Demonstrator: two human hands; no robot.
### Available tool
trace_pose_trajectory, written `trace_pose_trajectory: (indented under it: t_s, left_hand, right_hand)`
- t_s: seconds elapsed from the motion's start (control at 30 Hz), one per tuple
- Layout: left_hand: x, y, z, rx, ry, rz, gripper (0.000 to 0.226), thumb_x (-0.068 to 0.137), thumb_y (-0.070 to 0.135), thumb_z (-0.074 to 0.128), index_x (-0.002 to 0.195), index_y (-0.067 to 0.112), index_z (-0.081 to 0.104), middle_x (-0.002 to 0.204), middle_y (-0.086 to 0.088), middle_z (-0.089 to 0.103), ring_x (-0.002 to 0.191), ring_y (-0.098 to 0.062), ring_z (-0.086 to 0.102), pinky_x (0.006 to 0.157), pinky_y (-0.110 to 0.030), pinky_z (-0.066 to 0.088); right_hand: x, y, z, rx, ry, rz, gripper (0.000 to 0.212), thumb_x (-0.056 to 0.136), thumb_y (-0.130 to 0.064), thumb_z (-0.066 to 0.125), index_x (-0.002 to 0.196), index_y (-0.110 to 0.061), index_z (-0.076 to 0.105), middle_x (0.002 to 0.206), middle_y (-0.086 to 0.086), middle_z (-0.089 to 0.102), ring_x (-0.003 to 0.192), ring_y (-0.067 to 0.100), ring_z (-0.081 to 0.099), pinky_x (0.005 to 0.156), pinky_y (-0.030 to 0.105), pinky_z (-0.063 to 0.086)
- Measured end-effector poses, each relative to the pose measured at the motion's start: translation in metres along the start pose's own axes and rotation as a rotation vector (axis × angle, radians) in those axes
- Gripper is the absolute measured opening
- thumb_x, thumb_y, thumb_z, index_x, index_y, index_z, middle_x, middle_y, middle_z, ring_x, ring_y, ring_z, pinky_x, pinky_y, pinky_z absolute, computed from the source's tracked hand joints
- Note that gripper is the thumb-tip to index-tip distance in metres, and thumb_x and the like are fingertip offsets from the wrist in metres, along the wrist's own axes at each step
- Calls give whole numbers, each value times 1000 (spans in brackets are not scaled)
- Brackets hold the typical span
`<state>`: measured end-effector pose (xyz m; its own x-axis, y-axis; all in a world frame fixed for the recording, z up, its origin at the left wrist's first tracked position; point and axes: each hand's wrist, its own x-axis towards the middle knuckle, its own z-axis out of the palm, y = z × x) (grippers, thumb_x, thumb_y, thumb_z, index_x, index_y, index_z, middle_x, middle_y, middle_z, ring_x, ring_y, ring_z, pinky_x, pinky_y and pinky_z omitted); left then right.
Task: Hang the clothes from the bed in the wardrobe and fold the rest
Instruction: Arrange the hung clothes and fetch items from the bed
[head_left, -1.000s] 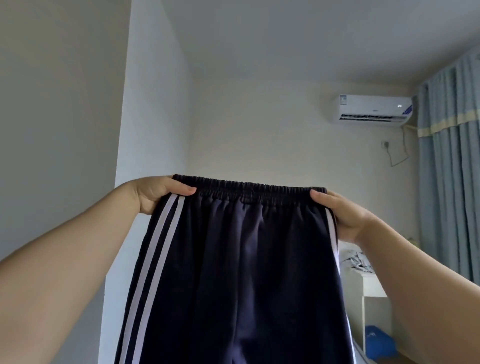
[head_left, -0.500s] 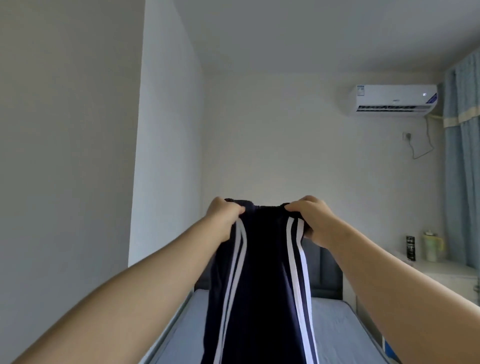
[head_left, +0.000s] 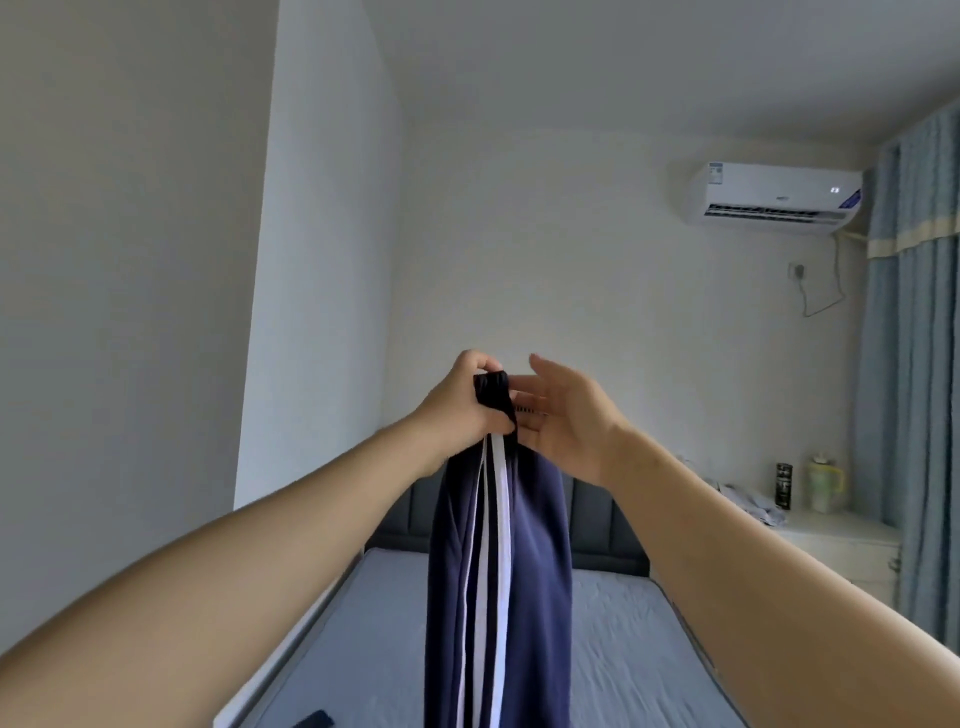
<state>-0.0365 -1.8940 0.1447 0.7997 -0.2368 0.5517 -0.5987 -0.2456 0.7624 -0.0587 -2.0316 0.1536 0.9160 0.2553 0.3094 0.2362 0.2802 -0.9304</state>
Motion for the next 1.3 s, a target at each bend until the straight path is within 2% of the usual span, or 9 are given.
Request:
trace_pose_trajectory:
  t_s: [0.2,0.3,0.5,0.63,0.77,0.97,1.1,1.2,1.3]
  left_hand:
    - [-9,-3,-5,-46,242,-140,36,65,-10,49,75,24,45,78,-1,47,70,-19,44,53,-23,36]
    - [-17,-11,-12,-131,202,-157,39,65,-14,42,75,23,49,70,-4,45,65,-19,43,55,-23,36]
    - [-21,-14,-36,-432,54,-132,50,64,-16,32,71,24,61,54,4,53,47,-11,51,45,-16,43]
    - [-21,-23,-36,-305,64,-123,37,77,-2,40,92,26,59,80,4,57,72,-13,54,59,-25,45]
    - [-30,-40,-25,-134,-93,-105,30,87,44,58,112,37,42,107,13,55,95,-2,58,70,-17,48]
    - [-36,-48,-37,-147,-71,-69,32,81,5,68,93,27,47,88,4,55,77,-9,59,61,-17,52]
    - [-35,-50,-40,-397,14,-145,49,79,-9,64,104,29,49,87,-3,59,75,-17,62,63,-27,56]
    - [-36,-56,-42,-352,-51,-237,57,76,-14,62,117,24,50,90,-3,64,83,-18,64,67,-27,54]
    - [-36,-58,-45,-116,-214,-381,35,74,-15,65,99,10,63,92,-4,69,87,-18,66,65,-21,56]
  right_hand:
    - [-9,13,-6,-403,205,-161,34,87,11,39,99,-11,63,105,10,64,82,13,60,73,17,50]
    - [-13,25,-10,-533,351,-260,45,83,5,57,119,-22,54,117,2,54,86,10,56,55,8,46]
    - [-24,41,-20,-164,41,-61,70,69,-25,75,130,-31,42,112,1,64,83,11,71,61,24,56]
    - [-17,45,-9,-307,214,-331,51,75,-21,77,114,-40,50,108,-9,59,86,3,65,63,15,53]
    - [-12,49,-3,-372,312,-431,21,81,-30,70,93,-38,55,93,-13,60,79,1,61,55,12,50]
    - [-14,49,-10,-607,338,-297,26,76,-41,72,86,-33,50,90,-6,60,79,10,64,63,25,54]
    - [-18,48,-17,-286,151,-86,53,74,-19,78,113,-28,45,99,1,66,74,9,71,55,23,55]
    - [-15,44,-23,-391,29,25,30,74,-10,76,102,-12,65,96,4,74,82,14,72,61,20,55]
    - [-10,51,-31,-547,57,34,17,70,-8,79,84,-15,71,86,1,75,83,16,71,66,20,55]
